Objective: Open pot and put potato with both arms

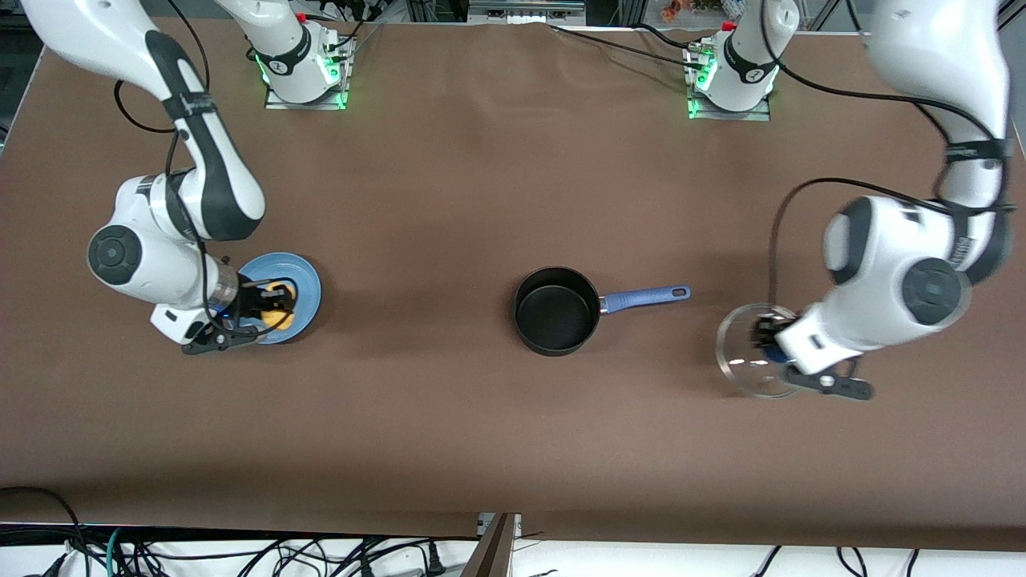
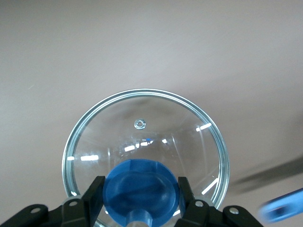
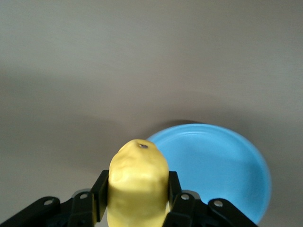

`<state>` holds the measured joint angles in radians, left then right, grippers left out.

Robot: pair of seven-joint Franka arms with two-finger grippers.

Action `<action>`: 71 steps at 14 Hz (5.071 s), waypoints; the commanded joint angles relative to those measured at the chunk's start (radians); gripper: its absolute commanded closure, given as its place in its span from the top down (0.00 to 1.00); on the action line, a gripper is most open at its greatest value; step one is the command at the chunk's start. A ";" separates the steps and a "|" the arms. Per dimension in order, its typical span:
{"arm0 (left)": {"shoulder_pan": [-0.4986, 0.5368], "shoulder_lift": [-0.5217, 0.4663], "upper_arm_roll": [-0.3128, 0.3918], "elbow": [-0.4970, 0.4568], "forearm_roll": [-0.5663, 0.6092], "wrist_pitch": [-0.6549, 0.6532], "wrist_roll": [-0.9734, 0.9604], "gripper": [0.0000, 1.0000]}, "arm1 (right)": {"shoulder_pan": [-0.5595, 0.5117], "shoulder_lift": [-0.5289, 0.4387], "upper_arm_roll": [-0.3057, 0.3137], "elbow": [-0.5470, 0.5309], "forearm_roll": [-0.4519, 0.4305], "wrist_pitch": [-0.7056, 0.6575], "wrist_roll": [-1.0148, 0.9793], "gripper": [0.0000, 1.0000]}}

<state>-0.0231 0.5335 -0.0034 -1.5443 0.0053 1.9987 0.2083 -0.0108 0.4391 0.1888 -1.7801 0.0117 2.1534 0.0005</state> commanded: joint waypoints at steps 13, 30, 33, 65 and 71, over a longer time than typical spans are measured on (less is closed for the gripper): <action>0.150 -0.024 0.100 -0.338 -0.102 0.338 0.115 0.96 | 0.623 0.375 0.006 0.499 0.008 0.276 1.318 0.62; 0.132 -0.434 -0.042 0.099 0.022 -0.555 -0.147 1.00 | 0.355 -0.048 -0.183 0.443 0.088 -0.398 0.718 1.00; 0.115 -0.429 -0.064 0.101 0.025 -0.557 -0.216 1.00 | 0.227 -0.144 -0.195 0.415 0.164 -0.553 0.496 1.00; 0.115 -0.411 -0.064 0.105 0.024 -0.557 -0.213 1.00 | 0.210 -0.398 -0.322 0.272 -0.058 -0.738 0.038 1.00; 0.115 -0.402 -0.064 0.119 0.025 -0.557 -0.213 1.00 | 0.216 -0.382 -0.321 0.297 -0.052 -0.738 0.044 1.00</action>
<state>0.0952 0.1097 -0.0689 -1.4672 0.0360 1.4663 0.0042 0.2001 0.0472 -0.1308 -1.5136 -0.0400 1.4301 0.0574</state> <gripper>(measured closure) 0.000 0.000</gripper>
